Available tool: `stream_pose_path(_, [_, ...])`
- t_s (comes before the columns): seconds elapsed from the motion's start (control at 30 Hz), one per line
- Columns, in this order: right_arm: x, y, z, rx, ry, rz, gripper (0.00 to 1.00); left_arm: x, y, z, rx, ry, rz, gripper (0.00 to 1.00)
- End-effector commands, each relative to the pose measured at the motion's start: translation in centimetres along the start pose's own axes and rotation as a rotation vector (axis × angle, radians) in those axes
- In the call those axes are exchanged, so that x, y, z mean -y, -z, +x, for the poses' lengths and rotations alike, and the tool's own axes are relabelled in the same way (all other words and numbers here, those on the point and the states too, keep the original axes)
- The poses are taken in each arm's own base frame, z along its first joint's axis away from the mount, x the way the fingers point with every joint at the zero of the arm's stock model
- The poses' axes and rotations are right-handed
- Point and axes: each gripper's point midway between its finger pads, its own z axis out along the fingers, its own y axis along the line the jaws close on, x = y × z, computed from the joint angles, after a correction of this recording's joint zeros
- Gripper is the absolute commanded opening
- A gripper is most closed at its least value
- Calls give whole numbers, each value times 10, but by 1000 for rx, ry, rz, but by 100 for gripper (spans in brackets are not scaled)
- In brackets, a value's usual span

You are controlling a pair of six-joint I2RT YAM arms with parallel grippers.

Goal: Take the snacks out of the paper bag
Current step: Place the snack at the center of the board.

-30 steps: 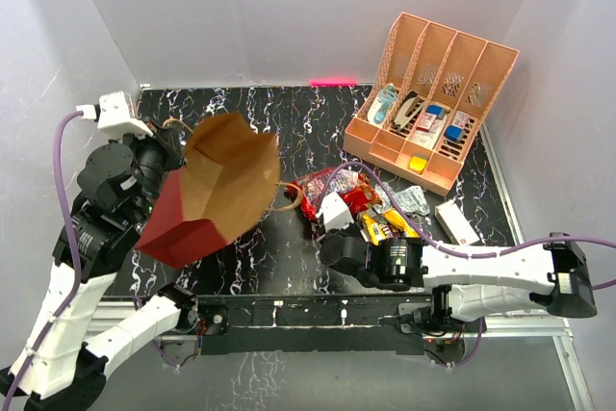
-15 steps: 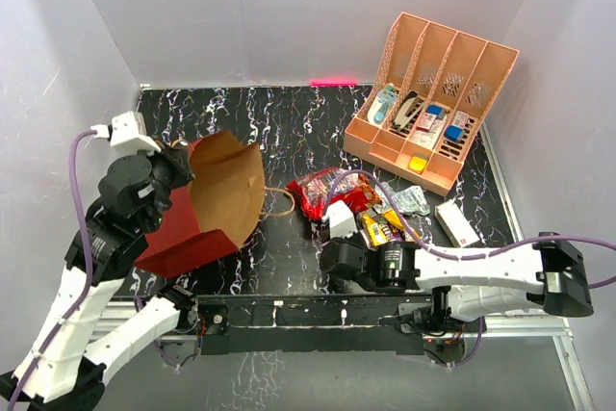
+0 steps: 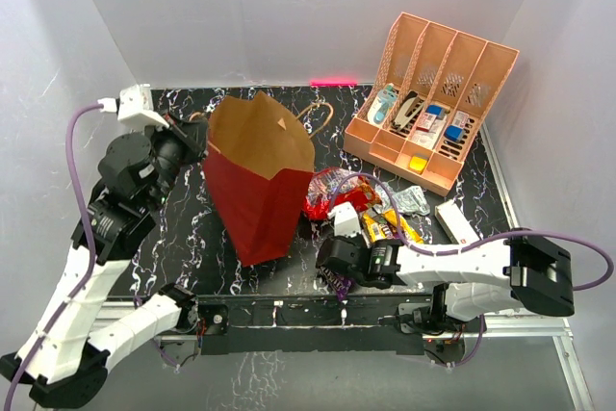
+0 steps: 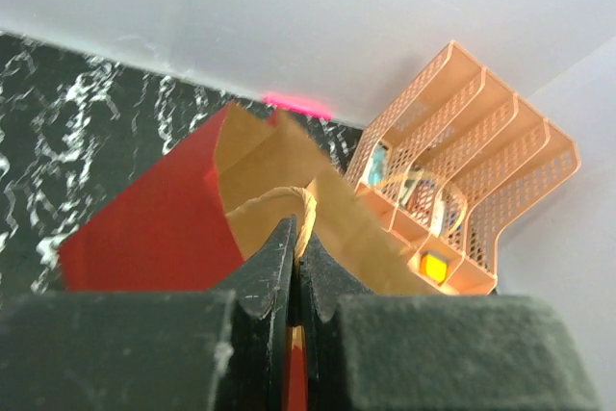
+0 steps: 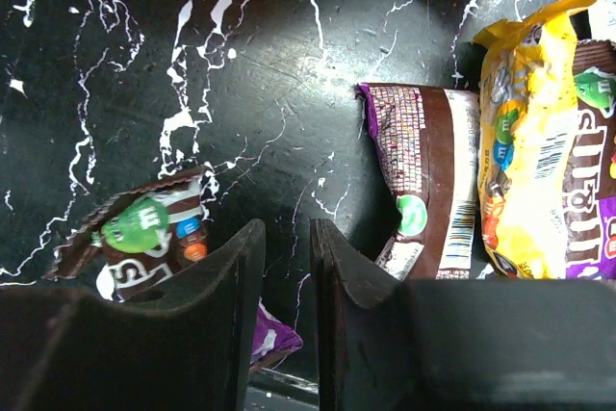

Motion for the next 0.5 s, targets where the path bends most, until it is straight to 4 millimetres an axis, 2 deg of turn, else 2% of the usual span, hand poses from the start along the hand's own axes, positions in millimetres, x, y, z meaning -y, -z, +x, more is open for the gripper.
stream_pose_path(0.0, [-7,2,-14,53,-80,-37,30,-34,21,10,29,-11,-97,0])
stream_pose_path(0.17, [-18,17,-30,71,-76,-111,37,-79,36,54,-37,-24,-227,0])
stream_pose_path(0.27, [-43,32,-35,48,-43,-263,48,-96,43,70,-62,-42,-273,0])
stream_pose_path(0.37, [-72,45,-31,3,-6,-427,58,-103,49,75,-74,-51,-293,1])
stream_pose_path(0.47, [-77,40,-16,-53,-7,-431,68,-102,51,74,-73,-47,-286,2])
